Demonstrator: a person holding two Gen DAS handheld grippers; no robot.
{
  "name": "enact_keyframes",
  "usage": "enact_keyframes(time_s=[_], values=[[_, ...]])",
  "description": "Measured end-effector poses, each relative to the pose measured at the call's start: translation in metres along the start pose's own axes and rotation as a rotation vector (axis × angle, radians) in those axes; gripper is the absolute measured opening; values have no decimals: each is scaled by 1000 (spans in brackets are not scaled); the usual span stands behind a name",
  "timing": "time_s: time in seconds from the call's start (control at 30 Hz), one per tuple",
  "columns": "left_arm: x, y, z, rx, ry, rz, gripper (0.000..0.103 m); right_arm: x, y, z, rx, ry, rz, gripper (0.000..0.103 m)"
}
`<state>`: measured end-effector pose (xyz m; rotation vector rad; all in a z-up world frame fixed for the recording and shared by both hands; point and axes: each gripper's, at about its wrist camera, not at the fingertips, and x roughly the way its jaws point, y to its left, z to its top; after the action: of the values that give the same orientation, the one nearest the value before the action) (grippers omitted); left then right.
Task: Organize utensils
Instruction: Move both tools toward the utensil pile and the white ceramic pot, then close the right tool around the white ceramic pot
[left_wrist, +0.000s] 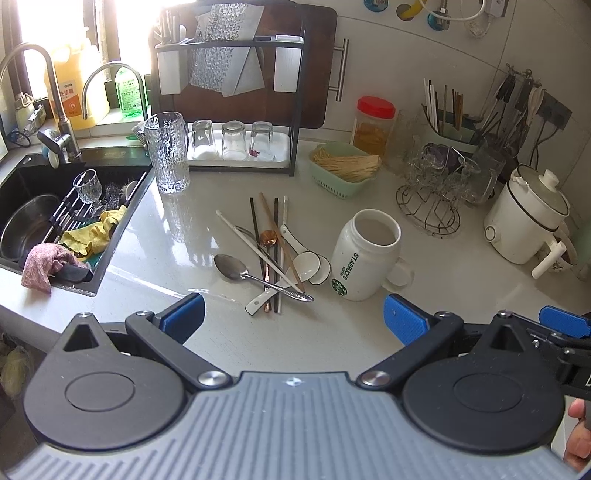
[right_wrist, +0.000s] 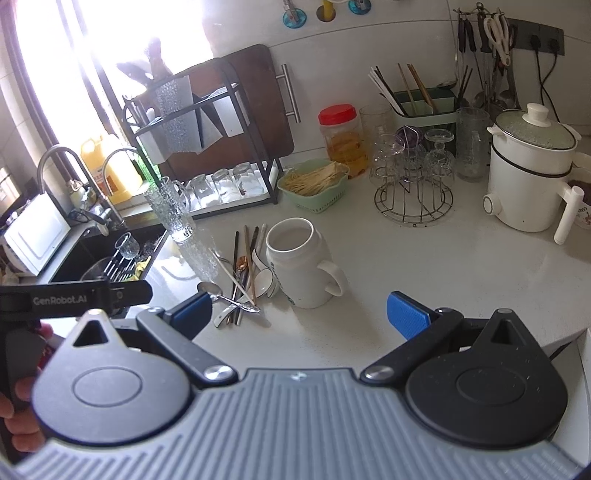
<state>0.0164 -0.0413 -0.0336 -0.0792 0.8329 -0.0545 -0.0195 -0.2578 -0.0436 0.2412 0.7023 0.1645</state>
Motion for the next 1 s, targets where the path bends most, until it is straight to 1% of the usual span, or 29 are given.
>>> enact_keyframes(time_s=[0.17,0.33,0.53,0.73,0.9,1.0], values=[[11,-10,-2,-5,1,1,103,5,-11,-1,-33,-13,11,103],[26,-17,-1,-22,7,21,103,11,-24,-1,-54,-13,22,103],[40,-20,-1,-36,25,56,103,19,-28,-2,-91,-20,63,103],[64,-9,8,-55,64,60,103,39,-26,6,-77,-31,70,103],[92,11,22,-66,86,19,103,65,-14,14,-77,-29,92,103],[114,26,32,-77,109,-5,103,85,-3,15,-92,-15,78,103]])
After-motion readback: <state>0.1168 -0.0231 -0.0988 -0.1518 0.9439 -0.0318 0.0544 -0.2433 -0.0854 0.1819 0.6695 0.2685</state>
